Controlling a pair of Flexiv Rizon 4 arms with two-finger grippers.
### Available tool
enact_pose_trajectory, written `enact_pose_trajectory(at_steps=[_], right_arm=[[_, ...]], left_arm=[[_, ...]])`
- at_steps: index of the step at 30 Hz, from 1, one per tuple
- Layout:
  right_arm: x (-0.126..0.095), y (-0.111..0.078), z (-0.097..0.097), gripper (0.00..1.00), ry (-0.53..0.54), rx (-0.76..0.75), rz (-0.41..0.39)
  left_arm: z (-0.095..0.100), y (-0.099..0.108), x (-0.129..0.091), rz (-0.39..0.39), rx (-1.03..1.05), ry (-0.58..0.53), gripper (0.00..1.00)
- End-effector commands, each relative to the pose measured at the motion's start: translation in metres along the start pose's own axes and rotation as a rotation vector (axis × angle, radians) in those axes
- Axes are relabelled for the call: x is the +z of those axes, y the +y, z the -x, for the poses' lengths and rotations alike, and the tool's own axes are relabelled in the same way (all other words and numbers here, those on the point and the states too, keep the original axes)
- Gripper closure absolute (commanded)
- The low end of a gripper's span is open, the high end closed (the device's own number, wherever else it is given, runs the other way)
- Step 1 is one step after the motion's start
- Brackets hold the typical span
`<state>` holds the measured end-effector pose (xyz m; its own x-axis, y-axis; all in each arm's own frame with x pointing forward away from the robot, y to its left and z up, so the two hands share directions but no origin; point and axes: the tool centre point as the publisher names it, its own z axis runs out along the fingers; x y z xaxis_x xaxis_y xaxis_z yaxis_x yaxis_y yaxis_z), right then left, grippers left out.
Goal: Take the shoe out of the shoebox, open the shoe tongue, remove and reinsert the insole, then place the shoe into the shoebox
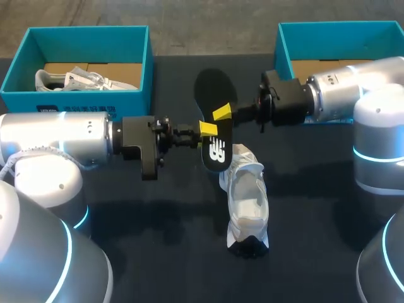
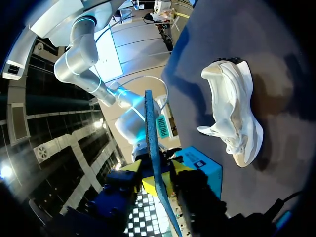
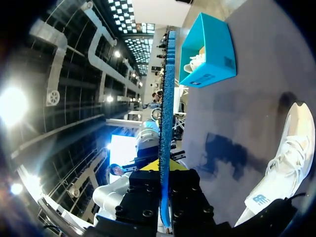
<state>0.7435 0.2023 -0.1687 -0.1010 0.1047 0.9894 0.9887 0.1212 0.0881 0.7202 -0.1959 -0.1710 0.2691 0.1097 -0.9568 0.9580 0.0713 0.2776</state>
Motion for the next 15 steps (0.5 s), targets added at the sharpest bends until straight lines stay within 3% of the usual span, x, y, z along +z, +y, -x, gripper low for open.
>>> enact_pose_trajectory(at_steps=[1,9,15], right_arm=[[-0.001,-0.002,0.002,1.0,0.0,-0.001,0.002],[-0.01,-0.011,0.011,1.0,-0.002,0.001,0.002],[-0.01,-0.017,0.022,1.0,-0.009,0.011,0.009]], left_arm=[[0.004,-0.006,-0.014,0.0,0.0,0.029,0.0],[0.016,-0.004,-0.055,-0.01,-0.015,0.172,0.0],[0.022,-0.003,-0.076,-0.028,-0.051,0.358,0.0]])
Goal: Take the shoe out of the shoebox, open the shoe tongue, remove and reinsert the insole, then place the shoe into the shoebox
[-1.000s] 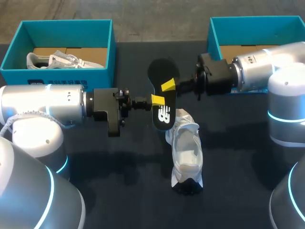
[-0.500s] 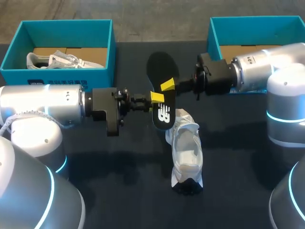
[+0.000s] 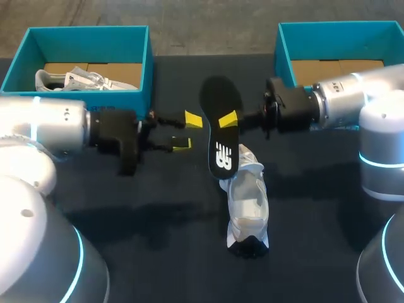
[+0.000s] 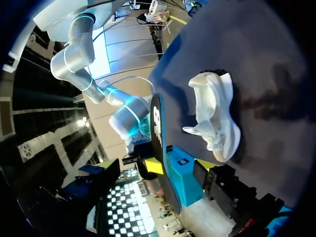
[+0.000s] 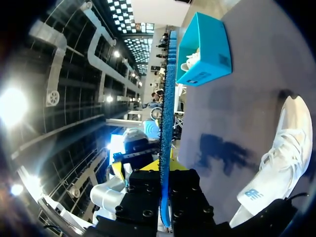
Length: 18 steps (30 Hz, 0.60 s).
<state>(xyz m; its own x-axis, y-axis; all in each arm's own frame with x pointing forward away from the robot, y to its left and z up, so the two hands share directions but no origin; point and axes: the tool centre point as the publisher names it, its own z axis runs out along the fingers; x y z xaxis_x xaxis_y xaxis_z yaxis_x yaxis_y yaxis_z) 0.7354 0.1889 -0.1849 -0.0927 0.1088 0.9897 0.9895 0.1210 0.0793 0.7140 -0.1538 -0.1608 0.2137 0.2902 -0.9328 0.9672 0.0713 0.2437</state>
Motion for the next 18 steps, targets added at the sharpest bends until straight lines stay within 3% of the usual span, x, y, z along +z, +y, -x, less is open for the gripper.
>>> enact_pose_trajectory(at_steps=[1,5,18], right_arm=[[0.002,-0.006,0.007,1.0,-0.007,0.003,0.01],[0.006,-0.007,0.014,1.0,-0.016,0.008,0.01],[0.007,-0.007,0.017,1.0,-0.048,0.016,0.012]], left_arm=[[0.01,-0.004,-0.037,-0.034,-0.02,0.197,0.0],[0.013,0.001,-0.047,-0.051,0.041,0.371,0.0],[0.013,0.001,-0.047,-0.051,0.041,0.371,0.0]])
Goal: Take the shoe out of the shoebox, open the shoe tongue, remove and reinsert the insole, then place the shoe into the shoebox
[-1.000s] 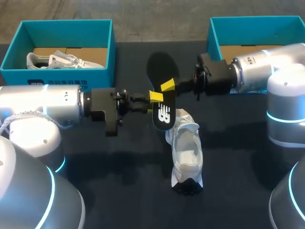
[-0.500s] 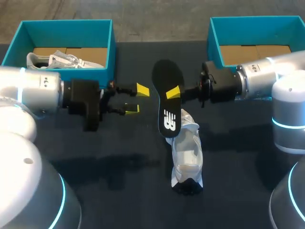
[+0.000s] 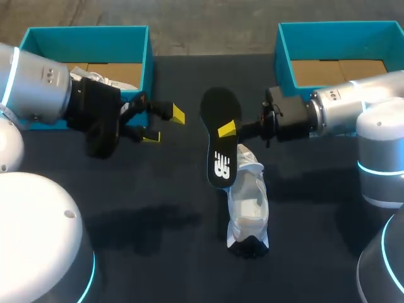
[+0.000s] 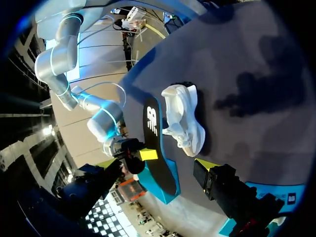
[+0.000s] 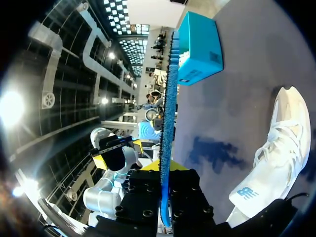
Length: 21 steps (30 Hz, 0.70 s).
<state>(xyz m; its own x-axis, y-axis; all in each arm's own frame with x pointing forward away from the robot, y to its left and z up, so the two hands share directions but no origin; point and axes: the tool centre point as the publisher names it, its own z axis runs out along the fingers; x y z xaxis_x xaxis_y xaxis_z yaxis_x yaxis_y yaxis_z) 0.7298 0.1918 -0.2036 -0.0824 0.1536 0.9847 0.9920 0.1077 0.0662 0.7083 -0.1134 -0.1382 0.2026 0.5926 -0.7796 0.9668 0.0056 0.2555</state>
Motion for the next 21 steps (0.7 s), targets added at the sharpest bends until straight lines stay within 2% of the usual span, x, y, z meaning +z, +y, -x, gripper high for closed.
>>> enact_pose_trajectory(at_steps=[1,3,4,8,10,13,14,21], right_arm=[[0.001,0.0,0.0,1.0,-0.004,0.001,0.0],[0.001,0.0,0.0,1.0,-0.004,0.001,0.0],[0.001,0.0,0.0,1.0,-0.004,0.001,0.0],[0.001,0.0,0.0,1.0,-0.004,0.001,0.0],[0.001,0.0,0.0,1.0,-0.004,0.001,0.0],[0.001,0.0,0.0,1.0,-0.004,0.001,0.0],[0.001,0.0,0.0,1.0,-0.004,0.001,0.0],[0.001,0.0,0.0,1.0,-0.004,0.001,0.0]], left_arm=[[0.002,-0.002,-0.002,0.002,-0.001,0.032,0.0],[0.002,-0.002,-0.002,0.002,-0.001,0.032,0.0],[0.005,0.003,-0.001,-0.015,-0.061,0.084,0.0],[0.009,0.024,-0.005,-0.06,-0.129,0.125,0.0],[0.01,0.033,-0.004,-0.05,-0.173,0.193,0.0],[0.016,0.046,-0.005,-0.078,-0.19,0.222,0.0],[0.019,0.051,-0.005,-0.119,-0.19,0.229,0.0],[0.032,0.072,0.01,-0.192,-0.262,0.386,0.0]])
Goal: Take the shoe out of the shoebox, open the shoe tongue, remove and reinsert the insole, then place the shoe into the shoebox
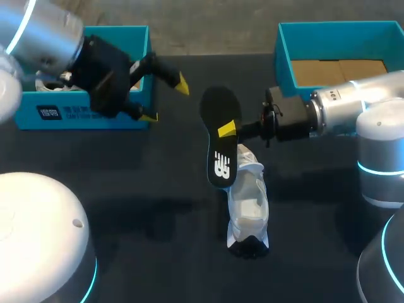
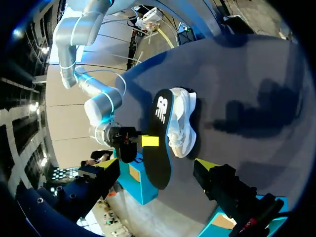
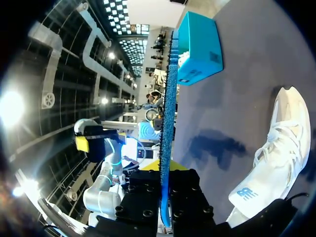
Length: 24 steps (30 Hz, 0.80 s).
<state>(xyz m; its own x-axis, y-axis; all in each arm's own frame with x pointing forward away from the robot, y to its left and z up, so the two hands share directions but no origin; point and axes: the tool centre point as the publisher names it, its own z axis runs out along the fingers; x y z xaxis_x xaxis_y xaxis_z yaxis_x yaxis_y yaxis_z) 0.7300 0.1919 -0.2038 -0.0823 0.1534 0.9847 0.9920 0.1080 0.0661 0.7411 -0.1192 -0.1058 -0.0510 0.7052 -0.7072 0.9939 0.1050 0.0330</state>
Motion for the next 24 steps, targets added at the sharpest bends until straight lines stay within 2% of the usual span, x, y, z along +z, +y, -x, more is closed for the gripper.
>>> enact_pose_trajectory(at_steps=[1,7,16,24], right_arm=[[0.001,0.0,-0.001,1.0,-0.004,0.001,0.001],[0.001,0.0,-0.001,1.0,-0.004,0.001,0.001],[0.001,0.0,-0.001,1.0,-0.004,0.001,0.001],[0.001,0.0,-0.001,1.0,-0.004,0.001,0.001]], left_arm=[[0.022,0.032,0.017,-0.103,-0.028,0.251,0.0],[0.038,0.039,0.034,-0.129,-0.07,0.37,0.0],[0.057,0.051,0.053,-0.113,-0.077,0.605,0.0],[0.071,0.05,0.065,-0.176,-0.053,0.702,0.0]])
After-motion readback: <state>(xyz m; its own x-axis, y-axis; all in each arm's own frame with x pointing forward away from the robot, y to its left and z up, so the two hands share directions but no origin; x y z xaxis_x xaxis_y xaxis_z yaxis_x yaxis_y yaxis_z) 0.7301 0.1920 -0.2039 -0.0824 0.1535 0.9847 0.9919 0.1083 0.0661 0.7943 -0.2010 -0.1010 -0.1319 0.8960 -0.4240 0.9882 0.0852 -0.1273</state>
